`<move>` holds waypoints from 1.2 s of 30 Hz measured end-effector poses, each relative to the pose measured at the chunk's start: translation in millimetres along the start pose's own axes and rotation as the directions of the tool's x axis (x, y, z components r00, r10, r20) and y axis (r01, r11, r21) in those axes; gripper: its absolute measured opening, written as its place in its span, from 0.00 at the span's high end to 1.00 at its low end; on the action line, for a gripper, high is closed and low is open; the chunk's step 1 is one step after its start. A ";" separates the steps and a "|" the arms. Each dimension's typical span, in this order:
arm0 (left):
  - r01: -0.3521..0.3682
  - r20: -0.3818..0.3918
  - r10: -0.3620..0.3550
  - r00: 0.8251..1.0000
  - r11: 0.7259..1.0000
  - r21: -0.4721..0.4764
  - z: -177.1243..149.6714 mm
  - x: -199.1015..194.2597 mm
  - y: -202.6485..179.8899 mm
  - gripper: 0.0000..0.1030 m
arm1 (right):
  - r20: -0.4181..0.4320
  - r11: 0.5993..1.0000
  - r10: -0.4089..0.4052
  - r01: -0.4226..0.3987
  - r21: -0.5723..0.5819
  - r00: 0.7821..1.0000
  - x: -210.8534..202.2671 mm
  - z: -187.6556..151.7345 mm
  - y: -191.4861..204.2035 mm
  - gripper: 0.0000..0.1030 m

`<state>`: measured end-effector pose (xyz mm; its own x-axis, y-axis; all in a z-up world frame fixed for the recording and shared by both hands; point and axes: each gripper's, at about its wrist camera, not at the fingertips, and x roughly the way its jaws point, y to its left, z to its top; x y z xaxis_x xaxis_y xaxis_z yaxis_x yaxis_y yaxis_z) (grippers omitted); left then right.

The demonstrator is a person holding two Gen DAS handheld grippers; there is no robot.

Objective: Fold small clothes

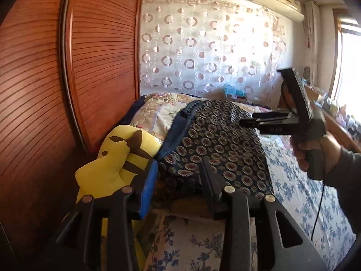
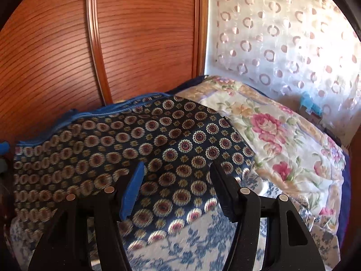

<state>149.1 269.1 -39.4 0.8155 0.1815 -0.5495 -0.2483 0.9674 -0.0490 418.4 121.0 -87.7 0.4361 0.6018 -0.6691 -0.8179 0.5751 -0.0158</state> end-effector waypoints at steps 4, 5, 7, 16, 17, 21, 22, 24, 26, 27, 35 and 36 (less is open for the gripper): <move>0.034 -0.017 -0.033 0.999 0.999 0.037 -4.8 -5.8 -17.3 0.64 | 0.045 1.000 -0.003 0.003 0.017 0.999 -36.3 -15.0 6.1 0.40; 0.043 -0.022 -0.042 0.999 0.998 0.050 -7.1 -7.8 -23.7 0.64 | 0.056 1.000 -0.005 0.004 0.023 0.998 -46.0 -19.9 7.5 0.39; 0.045 -0.028 -0.043 0.999 0.997 0.070 -10.5 -11.1 -34.1 0.64 | 0.078 0.999 -0.012 0.009 0.035 0.997 -68.6 -32.0 9.5 0.39; 0.130 -0.043 -0.126 0.991 0.985 0.112 -26.4 -36.4 -85.6 0.64 | 0.147 0.992 -0.090 0.075 0.101 0.985 -164.2 -88.9 11.6 0.30; 0.141 -0.049 -0.136 0.990 0.984 0.113 -28.7 -38.0 -90.6 0.64 | 0.152 0.990 -0.104 0.087 0.112 0.983 -173.5 -96.2 11.9 0.28; 0.188 -0.062 -0.182 0.981 0.976 0.114 -35.5 -45.7 -110.9 0.63 | 0.157 0.976 -0.165 0.138 0.168 0.974 -211.0 -126.3 12.6 0.19; 0.202 -0.063 -0.196 0.979 0.972 0.119 -37.3 -48.3 -116.3 0.63 | 0.155 0.972 -0.181 0.152 0.181 0.971 -218.8 -133.5 12.7 0.16; 0.222 -0.066 -0.214 0.974 0.966 0.131 -41.1 -53.3 -126.0 0.61 | 0.149 0.961 -0.215 0.183 0.206 0.965 -233.3 -147.4 14.9 0.14; 0.241 -0.066 -0.234 0.970 0.961 0.135 -44.0 -58.6 -135.4 0.61 | 0.148 0.951 -0.244 0.206 0.232 0.958 -248.9 -161.9 15.4 0.13; 0.252 -0.066 -0.245 0.967 0.958 0.135 -44.2 -62.6 -140.8 0.61 | 0.149 0.941 -0.267 0.225 0.253 0.952 -259.5 -171.0 16.7 0.13; 0.243 -0.018 -0.243 0.970 0.956 0.166 -35.9 -95.3 -165.2 0.61 | 0.181 0.858 -0.436 0.346 0.380 0.882 -338.0 -211.1 21.5 0.12; 0.237 -0.010 -0.239 0.971 0.957 0.169 -33.5 -99.8 -167.3 0.61 | 0.186 0.847 -0.459 0.364 0.388 0.869 -347.1 -213.9 21.8 0.12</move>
<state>91.7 83.2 -4.3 0.8461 -0.0563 -0.5300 0.0436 0.9984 -0.0364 168.9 -193.9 -14.8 0.8237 0.3622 -0.4362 -0.3883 0.9210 0.0315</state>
